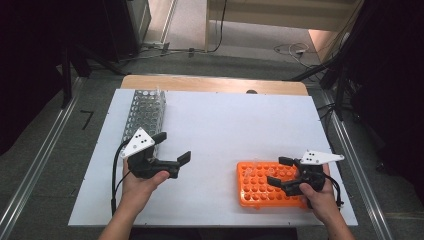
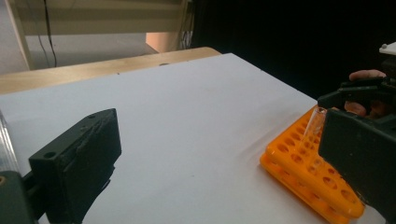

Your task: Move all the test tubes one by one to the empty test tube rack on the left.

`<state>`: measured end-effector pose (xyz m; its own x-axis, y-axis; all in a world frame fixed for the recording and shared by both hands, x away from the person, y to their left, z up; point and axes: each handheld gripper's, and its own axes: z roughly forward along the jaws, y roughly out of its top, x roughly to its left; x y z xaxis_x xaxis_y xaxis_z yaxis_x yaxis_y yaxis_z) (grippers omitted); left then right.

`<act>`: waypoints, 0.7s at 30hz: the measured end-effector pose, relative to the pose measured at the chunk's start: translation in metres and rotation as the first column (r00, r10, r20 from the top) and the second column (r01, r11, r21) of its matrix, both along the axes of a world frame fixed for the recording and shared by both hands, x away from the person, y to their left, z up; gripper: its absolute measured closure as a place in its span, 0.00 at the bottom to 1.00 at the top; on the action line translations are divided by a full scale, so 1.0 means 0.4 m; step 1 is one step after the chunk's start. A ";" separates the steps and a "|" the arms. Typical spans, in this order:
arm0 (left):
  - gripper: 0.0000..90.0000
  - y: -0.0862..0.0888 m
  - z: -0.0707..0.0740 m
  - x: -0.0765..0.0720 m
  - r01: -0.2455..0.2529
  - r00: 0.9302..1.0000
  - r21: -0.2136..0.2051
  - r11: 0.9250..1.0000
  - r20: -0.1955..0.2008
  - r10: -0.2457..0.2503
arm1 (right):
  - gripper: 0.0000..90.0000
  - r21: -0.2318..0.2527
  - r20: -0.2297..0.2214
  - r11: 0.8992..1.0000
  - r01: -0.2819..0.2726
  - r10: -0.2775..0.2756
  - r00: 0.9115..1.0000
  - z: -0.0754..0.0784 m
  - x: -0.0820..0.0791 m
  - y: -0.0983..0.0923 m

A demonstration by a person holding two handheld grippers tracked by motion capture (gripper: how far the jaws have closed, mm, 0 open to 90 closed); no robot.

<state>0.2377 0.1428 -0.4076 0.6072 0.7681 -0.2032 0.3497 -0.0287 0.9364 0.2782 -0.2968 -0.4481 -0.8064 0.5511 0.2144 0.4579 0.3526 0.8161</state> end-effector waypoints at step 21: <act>0.00 -0.007 -0.011 0.000 0.006 1.000 -0.002 1.000 -0.013 -0.007 | 0.68 -0.169 -0.067 0.985 -0.044 0.033 0.997 -0.022 0.005 0.031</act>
<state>0.2379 0.1402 -0.4121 0.6094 0.7636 -0.2131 0.3620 -0.0289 0.9317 0.2802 -0.2845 -0.4567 -0.8152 0.5531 0.1720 0.4909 0.5022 0.7119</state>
